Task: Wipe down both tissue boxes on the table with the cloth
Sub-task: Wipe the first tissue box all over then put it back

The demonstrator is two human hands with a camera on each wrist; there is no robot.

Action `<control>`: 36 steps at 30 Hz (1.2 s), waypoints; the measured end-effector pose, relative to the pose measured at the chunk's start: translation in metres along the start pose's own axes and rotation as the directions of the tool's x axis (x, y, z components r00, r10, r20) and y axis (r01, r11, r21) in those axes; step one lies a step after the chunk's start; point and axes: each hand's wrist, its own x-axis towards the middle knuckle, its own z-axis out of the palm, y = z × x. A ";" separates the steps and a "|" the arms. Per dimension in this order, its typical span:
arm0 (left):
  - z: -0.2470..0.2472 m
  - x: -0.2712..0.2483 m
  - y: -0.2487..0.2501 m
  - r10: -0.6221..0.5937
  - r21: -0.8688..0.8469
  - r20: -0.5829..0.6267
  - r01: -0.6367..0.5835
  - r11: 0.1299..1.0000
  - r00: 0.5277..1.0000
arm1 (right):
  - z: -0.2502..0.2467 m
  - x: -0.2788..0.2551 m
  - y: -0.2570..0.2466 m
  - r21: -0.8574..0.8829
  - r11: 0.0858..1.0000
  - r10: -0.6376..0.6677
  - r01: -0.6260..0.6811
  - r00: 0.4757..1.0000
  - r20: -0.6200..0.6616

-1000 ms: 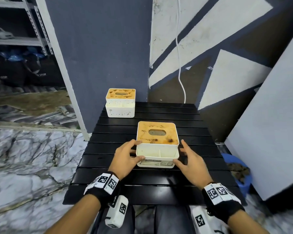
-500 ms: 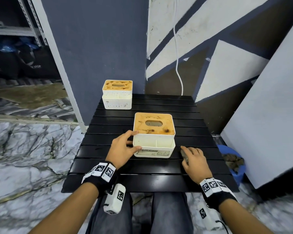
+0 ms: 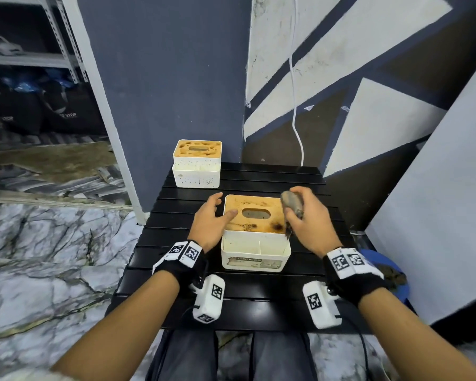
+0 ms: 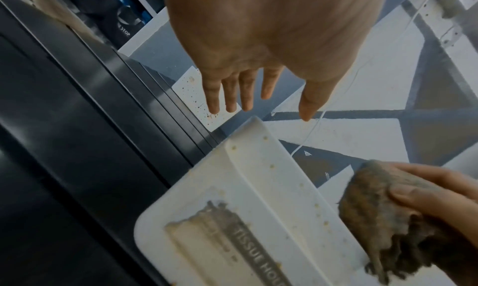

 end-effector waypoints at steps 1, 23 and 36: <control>0.004 0.006 0.001 -0.020 -0.002 -0.004 0.020 1.000 1.000 | 0.009 0.000 -0.001 -0.055 0.997 -0.058 0.061 0.996 0.061; 0.051 0.034 -0.018 -0.109 -0.118 -0.172 0.089 0.989 0.979 | 0.048 0.007 0.021 -0.276 0.951 -0.068 0.138 0.966 0.249; 0.049 0.027 -0.010 -0.101 -0.143 -0.167 0.077 0.987 0.981 | 0.047 0.040 0.025 -0.283 0.955 0.001 0.091 0.951 0.308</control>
